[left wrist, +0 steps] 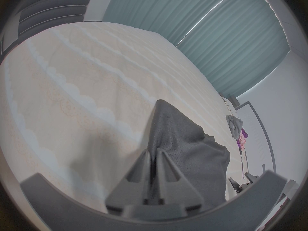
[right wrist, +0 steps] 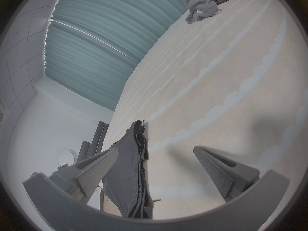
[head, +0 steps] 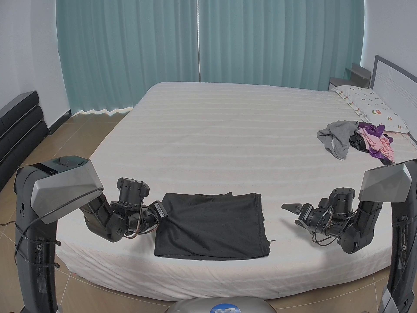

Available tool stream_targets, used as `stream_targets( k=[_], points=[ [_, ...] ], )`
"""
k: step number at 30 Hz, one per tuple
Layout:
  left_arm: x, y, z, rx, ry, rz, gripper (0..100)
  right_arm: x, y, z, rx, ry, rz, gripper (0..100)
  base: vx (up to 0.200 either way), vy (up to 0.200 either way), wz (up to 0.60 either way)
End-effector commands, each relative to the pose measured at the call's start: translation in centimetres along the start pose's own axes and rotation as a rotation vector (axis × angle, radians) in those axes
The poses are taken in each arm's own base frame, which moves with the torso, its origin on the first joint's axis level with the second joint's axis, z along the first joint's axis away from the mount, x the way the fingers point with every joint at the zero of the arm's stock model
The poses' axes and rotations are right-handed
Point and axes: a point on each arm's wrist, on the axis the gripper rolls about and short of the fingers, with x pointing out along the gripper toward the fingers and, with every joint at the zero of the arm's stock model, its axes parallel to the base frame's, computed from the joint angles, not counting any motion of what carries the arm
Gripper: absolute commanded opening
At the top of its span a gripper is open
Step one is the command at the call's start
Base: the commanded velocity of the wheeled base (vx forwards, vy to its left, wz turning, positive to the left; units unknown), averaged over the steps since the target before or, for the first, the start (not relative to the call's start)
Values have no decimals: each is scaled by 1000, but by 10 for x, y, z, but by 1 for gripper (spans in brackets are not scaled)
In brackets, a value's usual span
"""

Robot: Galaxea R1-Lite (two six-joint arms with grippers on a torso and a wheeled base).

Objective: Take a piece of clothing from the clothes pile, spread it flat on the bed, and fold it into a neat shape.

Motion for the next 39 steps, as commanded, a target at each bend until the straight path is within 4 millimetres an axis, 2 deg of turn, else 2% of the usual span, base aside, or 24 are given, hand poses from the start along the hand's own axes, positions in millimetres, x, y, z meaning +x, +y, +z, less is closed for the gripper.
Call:
stream_targets(
  k=[1, 10, 15, 18, 22, 28, 30, 32, 35, 38, 39],
  points=[
    [0, 1, -3, -2, 11, 4, 100, 0, 0, 0, 0, 0, 1, 100, 0, 0, 0],
    [-1, 2, 1, -42, -2, 3, 100, 0, 0, -2, -1, 4, 0, 100, 0, 0, 0],
    [-4, 18, 16, -113, -17, 18, 100, -2, 0, -6, -1, 9, 5, 100, 0, 0, 0],
    [-15, 27, 23, -167, -27, 30, 100, -2, 0, -7, -10, -3, 20, 100, 0, 0, 0],
    [-34, 32, 15, -208, 13, 16, 100, -2, -1, -12, -15, -4, 24, 100, 0, 0, 0],
    [-44, 41, 29, -290, -43, 27, 100, -4, 1, -14, -14, -5, 6, 100, 0, 0, 0],
    [-60, 39, 37, -300, -95, 36, 100, -14, 6, -15, -20, -40, -20, 100, 0, 0, 0],
    [-83, 34, 42, -300, -142, 29, 100, -28, 19, -5, -36, -124, -24, 100, 0, 0, 0],
    [-124, 21, 45, -289, -203, -19, 100, -59, 40, 2, -67, -193, -18, 100, 0, 0, 0],
    [-168, 8, 48, -272, -282, -83, 100, -97, 60, 3, -185, -242, 6, 100, 0, 0, 0],
    [-175, 6, 48, -268, -297, -94, 100, -102, 63, 2, -207, -253, 7, 100, 0, 0, 0]
  ],
)
